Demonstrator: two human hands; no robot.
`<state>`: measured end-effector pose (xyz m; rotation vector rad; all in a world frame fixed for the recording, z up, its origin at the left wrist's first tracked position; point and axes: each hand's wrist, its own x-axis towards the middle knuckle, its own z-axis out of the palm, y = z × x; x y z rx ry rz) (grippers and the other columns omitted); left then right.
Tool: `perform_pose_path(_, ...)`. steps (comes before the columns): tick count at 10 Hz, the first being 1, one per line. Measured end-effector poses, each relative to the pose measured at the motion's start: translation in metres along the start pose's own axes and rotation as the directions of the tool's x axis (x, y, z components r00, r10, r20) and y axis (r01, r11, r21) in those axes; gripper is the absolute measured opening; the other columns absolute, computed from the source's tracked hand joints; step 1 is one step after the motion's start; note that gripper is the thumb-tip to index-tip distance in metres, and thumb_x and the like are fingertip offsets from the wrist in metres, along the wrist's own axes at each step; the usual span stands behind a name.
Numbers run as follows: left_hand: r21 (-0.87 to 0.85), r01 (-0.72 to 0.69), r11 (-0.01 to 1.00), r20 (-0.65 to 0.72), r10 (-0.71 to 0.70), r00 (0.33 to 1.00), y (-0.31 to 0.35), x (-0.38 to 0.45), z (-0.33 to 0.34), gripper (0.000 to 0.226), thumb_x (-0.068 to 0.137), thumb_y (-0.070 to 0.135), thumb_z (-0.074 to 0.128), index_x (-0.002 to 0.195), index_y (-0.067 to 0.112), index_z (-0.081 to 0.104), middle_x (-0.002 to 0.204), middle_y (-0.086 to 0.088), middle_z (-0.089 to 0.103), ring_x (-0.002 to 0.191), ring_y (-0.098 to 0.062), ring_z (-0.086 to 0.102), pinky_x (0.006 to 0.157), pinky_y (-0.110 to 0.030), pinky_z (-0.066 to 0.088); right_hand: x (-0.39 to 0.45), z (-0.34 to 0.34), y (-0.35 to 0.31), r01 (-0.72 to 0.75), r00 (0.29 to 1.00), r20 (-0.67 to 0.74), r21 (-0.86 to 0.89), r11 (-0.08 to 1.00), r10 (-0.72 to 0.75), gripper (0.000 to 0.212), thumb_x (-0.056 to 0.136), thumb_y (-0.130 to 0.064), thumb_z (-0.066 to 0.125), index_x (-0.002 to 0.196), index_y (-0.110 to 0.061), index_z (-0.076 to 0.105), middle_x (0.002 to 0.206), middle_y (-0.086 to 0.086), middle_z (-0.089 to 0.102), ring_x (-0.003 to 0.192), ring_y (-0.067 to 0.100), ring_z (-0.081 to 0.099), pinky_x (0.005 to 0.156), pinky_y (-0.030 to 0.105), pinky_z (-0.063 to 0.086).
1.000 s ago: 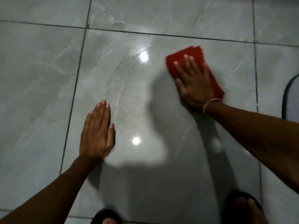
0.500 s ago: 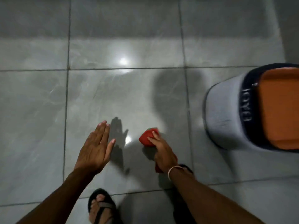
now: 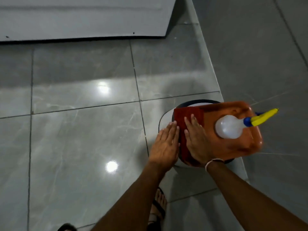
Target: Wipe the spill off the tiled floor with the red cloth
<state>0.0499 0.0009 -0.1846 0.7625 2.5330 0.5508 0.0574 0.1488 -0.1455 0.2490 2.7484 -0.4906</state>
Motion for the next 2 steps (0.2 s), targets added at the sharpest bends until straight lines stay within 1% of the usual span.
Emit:
perform_pose_path(1,0.076,0.011,0.997,0.042,-0.015,0.999,-0.001,0.013,0.025,0.064,0.109,0.038,0.015,0.162,0.010,-0.009,0.172,-0.010,-0.014,0.160,-0.023,-0.011,0.132,-0.040,-0.005,0.006,0.006,0.032,-0.035,0.996,0.085,-0.032,0.999,0.038,0.055,0.112,-0.019,0.030,0.163,-0.013,0.010,0.174,0.012,0.002,0.163,0.022,0.006,0.132,0.036,0.004)
perform_pose_path(2,0.126,-0.018,0.992,0.030,0.015,0.999,-0.008,-0.003,0.016,0.065,0.109,0.040,0.016,0.162,0.009,-0.003,0.172,-0.011,-0.009,0.161,-0.025,-0.004,0.132,-0.042,0.004,-0.014,-0.024,0.032,-0.015,0.998,-0.052,0.163,0.986,0.023,0.054,0.111,-0.016,0.037,0.162,-0.014,0.019,0.173,0.009,0.015,0.161,0.017,0.016,0.134,0.034,0.010)
